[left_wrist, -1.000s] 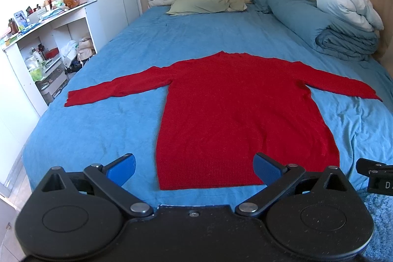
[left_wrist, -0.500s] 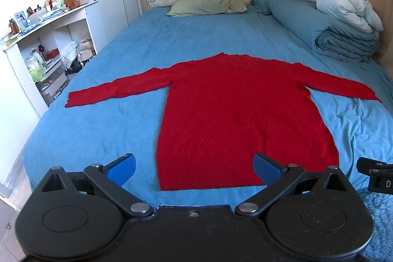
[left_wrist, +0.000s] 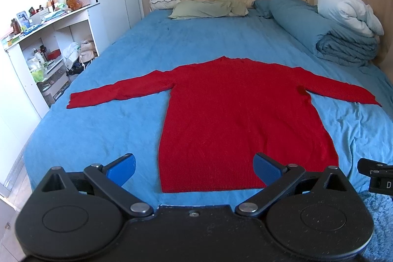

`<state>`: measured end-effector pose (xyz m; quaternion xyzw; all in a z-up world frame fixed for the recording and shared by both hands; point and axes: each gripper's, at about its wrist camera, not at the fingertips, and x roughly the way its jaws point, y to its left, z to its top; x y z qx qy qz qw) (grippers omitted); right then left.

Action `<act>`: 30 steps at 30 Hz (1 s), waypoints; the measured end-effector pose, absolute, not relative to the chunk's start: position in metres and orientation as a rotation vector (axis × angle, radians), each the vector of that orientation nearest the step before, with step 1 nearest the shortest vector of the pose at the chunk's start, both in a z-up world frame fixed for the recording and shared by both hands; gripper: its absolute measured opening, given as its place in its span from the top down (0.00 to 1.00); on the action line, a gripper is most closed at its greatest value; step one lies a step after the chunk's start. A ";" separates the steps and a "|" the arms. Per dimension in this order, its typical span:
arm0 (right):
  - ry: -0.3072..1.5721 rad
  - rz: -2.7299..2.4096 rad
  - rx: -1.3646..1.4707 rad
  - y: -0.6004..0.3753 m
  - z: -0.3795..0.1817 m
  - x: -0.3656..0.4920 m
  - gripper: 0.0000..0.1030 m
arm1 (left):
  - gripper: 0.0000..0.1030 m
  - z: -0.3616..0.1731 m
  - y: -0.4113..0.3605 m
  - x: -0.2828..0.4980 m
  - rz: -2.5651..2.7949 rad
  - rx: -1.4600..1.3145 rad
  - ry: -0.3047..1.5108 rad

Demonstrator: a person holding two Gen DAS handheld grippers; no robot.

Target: Fold small clothes

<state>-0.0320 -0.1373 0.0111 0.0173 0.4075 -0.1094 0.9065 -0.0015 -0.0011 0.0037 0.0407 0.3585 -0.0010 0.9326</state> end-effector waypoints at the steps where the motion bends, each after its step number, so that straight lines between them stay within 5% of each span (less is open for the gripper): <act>1: 0.838 -0.227 0.035 -0.137 0.012 -0.032 0.00 | 0.00 0.005 -0.001 -0.002 -0.003 0.082 0.730; 9: 0.725 -0.272 0.022 -0.153 0.044 -0.026 0.00 | 0.00 0.038 -0.016 0.024 -0.068 0.087 0.641; 19: 0.617 -0.493 0.073 -0.273 0.067 0.040 0.00 | 0.00 0.062 -0.089 0.151 -0.212 0.092 0.551; 30: 0.654 -0.666 0.228 -0.450 -0.023 0.156 0.00 | 0.00 -0.009 -0.190 0.331 -0.299 0.070 0.692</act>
